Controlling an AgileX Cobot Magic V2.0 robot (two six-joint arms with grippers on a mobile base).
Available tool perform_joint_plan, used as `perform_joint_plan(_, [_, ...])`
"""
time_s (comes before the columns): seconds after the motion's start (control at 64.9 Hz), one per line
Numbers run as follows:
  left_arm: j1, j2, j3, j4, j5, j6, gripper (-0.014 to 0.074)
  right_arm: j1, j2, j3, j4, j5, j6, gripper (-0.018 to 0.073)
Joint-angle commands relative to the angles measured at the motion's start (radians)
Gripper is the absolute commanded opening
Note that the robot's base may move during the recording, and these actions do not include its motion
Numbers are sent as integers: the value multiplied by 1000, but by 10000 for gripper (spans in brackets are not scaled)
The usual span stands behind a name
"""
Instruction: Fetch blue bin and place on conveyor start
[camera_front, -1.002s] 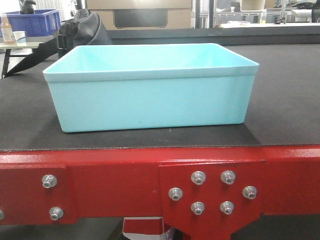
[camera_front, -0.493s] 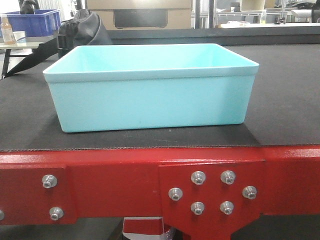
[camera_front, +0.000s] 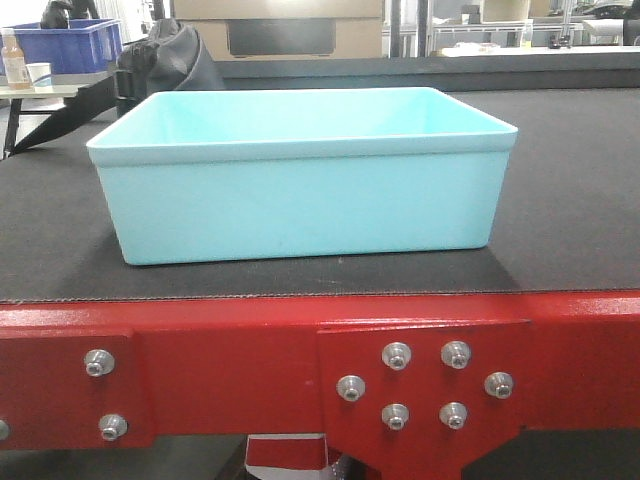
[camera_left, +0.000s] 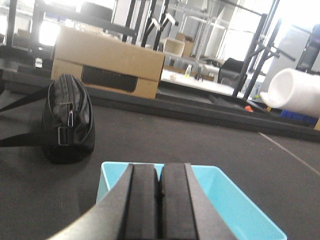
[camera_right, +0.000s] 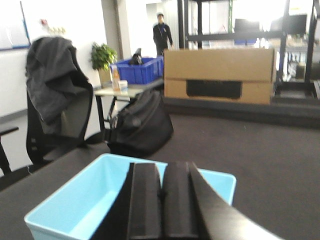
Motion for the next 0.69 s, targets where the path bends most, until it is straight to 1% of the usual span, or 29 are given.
perform_joint_plan(0.0, [1,-26,-2,2,-5,0,-111,2,-20,0,-11,-37,-10,-166])
perform_joint_plan(0.17, [1,-34,-2,2,-5,0,-111,2,-24,0,-11,-65,-10,-166])
perform_joint_plan(0.678, [1,-34,-2,2,-5,0,-111,2,-32,0,-11,-55,-13,-165])
